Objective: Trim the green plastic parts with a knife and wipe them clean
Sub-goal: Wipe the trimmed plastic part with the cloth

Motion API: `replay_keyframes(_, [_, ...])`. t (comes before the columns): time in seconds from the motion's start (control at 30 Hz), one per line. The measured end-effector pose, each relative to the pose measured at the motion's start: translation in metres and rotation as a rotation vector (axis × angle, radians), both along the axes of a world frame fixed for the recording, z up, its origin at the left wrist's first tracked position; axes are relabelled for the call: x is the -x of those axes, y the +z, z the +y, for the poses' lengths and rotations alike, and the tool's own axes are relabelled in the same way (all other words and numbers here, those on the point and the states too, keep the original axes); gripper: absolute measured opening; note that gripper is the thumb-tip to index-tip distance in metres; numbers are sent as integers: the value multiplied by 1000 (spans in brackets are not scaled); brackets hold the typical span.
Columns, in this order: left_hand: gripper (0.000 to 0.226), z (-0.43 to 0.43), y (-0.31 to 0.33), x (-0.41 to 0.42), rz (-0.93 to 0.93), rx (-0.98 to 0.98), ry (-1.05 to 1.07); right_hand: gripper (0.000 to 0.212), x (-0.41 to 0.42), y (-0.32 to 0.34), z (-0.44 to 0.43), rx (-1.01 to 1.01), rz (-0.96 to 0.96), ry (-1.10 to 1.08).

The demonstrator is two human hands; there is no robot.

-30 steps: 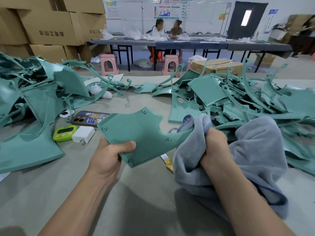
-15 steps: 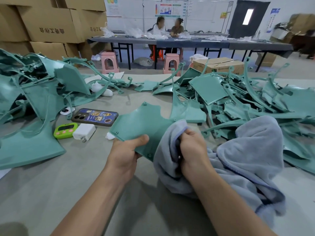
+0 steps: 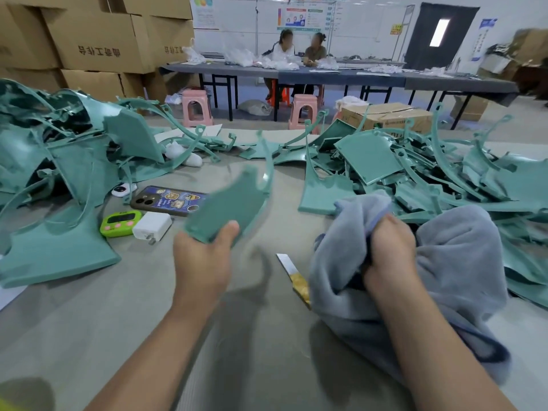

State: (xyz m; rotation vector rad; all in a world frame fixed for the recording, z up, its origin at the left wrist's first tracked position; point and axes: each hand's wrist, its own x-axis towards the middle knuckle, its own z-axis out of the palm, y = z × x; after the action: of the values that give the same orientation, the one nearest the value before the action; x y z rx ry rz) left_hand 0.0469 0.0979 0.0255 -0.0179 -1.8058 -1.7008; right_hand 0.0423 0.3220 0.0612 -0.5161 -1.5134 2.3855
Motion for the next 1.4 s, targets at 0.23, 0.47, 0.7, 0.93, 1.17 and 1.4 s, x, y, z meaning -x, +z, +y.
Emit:
replay_keyframes(0.23, [47,16,-9,-14,261,884,-123,34,-19,-8,-44,-340,101,393])
replay_keyframes(0.47, [82,32,-6,-15,-164,285,-33,22,-3,-14,-27,145,-50,121])
replay_keyframes(0.7, [18,40,-5,-1,-439,-753,-406,30,-6,-27,-37,-819,-31,152])
replay_keyframes(0.93, [12,36,-5,-2,-246,-581,-150,34,-25,-22,-55,-1069,330,-93])
replay_keyframes(1.17, [21,38,-10,2,-245,-518,-243,44,-17,-29,-48,-905,314,166])
replay_keyframes(1.4, [20,33,-7,-7,-188,-378,-157,46,-15,-14,-25,55,456,618])
